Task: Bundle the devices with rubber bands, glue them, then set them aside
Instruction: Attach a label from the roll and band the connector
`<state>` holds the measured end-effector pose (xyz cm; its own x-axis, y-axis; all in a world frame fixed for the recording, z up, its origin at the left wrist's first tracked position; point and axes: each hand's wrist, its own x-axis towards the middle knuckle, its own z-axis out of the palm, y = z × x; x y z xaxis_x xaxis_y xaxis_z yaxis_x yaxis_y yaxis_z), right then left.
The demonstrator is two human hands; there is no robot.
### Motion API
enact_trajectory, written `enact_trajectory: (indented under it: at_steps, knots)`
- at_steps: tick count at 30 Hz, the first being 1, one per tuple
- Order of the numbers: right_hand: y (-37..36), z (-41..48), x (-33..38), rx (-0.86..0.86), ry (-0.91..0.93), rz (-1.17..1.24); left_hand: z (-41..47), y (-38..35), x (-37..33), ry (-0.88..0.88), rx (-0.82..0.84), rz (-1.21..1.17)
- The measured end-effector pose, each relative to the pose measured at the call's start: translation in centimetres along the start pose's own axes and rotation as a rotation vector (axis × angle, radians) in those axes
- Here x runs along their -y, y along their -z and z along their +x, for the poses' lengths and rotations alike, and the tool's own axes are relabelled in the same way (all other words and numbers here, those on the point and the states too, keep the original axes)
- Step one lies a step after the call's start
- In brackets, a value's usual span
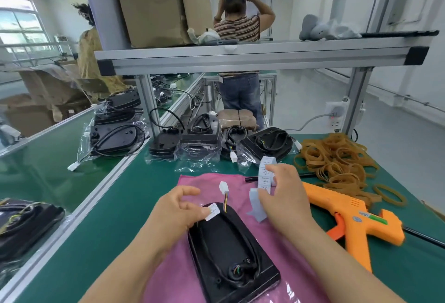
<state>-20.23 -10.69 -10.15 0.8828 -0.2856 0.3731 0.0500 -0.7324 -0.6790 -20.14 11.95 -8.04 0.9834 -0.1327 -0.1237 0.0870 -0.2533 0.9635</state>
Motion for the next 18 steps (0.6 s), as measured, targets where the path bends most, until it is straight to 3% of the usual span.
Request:
enact_trajectory:
  at_steps: [5,18]
  knots:
    - [-2.3,-0.2,2.6,0.400,0.014,0.060,-0.2,-0.5,0.7,0.044,0.015,0.110]
    - [-3.1,-1.2,2.3,0.449,-0.026,0.009,-0.2,-2.2,0.2,-0.051,-0.098,0.626]
